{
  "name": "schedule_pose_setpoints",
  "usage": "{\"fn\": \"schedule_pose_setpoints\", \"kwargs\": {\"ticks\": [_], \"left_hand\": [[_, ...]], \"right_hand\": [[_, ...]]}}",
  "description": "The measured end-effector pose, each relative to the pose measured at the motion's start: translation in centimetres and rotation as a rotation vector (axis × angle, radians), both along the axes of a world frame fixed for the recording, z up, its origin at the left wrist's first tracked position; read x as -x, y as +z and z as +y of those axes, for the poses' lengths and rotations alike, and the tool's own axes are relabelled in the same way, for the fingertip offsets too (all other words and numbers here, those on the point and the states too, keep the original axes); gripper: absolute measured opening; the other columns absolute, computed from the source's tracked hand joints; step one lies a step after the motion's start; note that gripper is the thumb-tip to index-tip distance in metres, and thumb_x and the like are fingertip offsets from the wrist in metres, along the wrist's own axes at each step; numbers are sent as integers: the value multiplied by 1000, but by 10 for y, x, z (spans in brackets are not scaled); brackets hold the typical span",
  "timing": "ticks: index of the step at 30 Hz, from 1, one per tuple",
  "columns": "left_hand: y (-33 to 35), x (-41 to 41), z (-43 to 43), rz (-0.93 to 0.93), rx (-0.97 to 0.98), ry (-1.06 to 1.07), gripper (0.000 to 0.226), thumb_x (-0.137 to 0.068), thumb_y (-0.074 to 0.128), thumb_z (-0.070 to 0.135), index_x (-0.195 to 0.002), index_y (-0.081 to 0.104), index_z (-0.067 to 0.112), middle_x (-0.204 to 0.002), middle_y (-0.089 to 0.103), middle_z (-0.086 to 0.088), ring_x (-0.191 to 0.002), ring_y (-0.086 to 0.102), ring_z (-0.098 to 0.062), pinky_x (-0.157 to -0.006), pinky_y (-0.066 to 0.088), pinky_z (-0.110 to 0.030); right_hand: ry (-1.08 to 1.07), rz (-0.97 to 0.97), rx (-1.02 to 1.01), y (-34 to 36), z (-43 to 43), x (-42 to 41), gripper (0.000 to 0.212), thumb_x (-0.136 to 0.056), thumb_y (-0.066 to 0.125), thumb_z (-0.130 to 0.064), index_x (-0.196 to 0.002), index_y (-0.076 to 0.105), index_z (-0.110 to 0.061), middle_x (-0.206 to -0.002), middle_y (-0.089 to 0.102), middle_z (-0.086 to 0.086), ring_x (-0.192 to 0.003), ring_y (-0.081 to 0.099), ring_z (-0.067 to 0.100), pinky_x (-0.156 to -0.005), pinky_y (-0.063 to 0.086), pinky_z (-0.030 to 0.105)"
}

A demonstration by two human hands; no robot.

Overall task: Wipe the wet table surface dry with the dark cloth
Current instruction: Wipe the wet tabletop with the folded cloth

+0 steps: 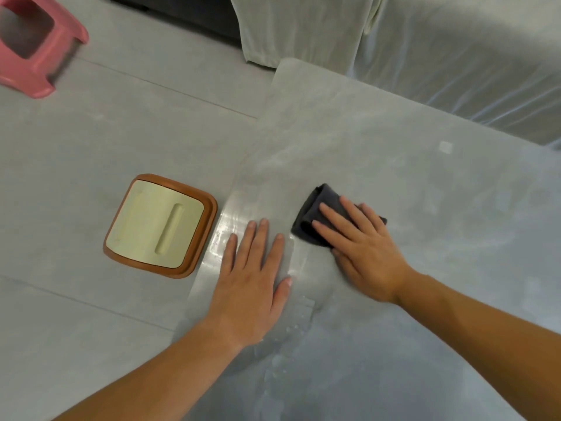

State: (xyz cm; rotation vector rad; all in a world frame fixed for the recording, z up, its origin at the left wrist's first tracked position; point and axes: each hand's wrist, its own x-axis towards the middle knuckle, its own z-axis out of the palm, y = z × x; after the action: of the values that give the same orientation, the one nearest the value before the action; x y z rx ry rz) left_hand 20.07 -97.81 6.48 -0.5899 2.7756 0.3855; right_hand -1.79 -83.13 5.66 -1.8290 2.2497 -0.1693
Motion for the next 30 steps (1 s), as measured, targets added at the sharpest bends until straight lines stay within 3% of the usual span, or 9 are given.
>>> {"fn": "schedule_pose_setpoints", "kwargs": {"ticks": [2,7,14,21,25,27,30], "left_hand": [[0,-7,6,-19,6,8,69,-104,15,54,-160,9,16,-168,-4,-14,-154,-12,-30,-124,6,-54],[1,-16,14,-39,2,42,68,-102,10,56,-161,7,22,-169,-7,-9,-154,-15,-27,-125,0,-51],[10,-16,10,-42,-54,62,67,-101,8,57,-161,0,27,-167,-19,-1,-151,-26,-20,-123,-11,-45],[11,-24,6,-42,-50,17,66,-101,7,55,-160,1,27,-168,-16,-3,-152,-22,-23,-125,-5,-47],[7,-43,7,-38,-26,-18,64,-105,14,54,-161,4,24,-168,-13,-5,-153,-21,-24,-125,-1,-49],[5,-53,7,-17,-31,-28,64,-105,17,52,-161,7,23,-169,-10,-6,-153,-18,-24,-125,1,-49],[3,-59,7,-8,-47,-46,65,-105,15,52,-161,7,20,-169,-10,-7,-154,-18,-25,-125,1,-50]], "right_hand": [[-51,4,-18,1,7,16,56,-99,35,-31,-155,35,-31,-166,22,-5,-155,12,28,-123,13,50],[-472,-54,21,0,-4,-10,56,-100,32,-35,-156,32,-29,-166,20,-3,-154,8,30,-123,2,48],[-280,-20,39,-1,51,-74,51,-104,42,-41,-153,40,-28,-164,26,-4,-154,13,29,-123,12,51],[-589,-20,21,-1,18,-75,54,-103,31,-32,-156,32,-26,-167,21,-2,-154,9,30,-123,11,52],[-413,-2,32,-4,45,-119,57,-97,49,-21,-153,39,-23,-164,27,1,-153,15,35,-122,14,56],[-322,-26,25,-2,51,-114,56,-97,49,-20,-152,41,-25,-164,28,0,-153,15,34,-122,12,54],[-461,-39,33,3,11,-82,52,-100,39,-27,-152,39,-28,-165,27,-1,-153,15,33,-121,11,52]]}}
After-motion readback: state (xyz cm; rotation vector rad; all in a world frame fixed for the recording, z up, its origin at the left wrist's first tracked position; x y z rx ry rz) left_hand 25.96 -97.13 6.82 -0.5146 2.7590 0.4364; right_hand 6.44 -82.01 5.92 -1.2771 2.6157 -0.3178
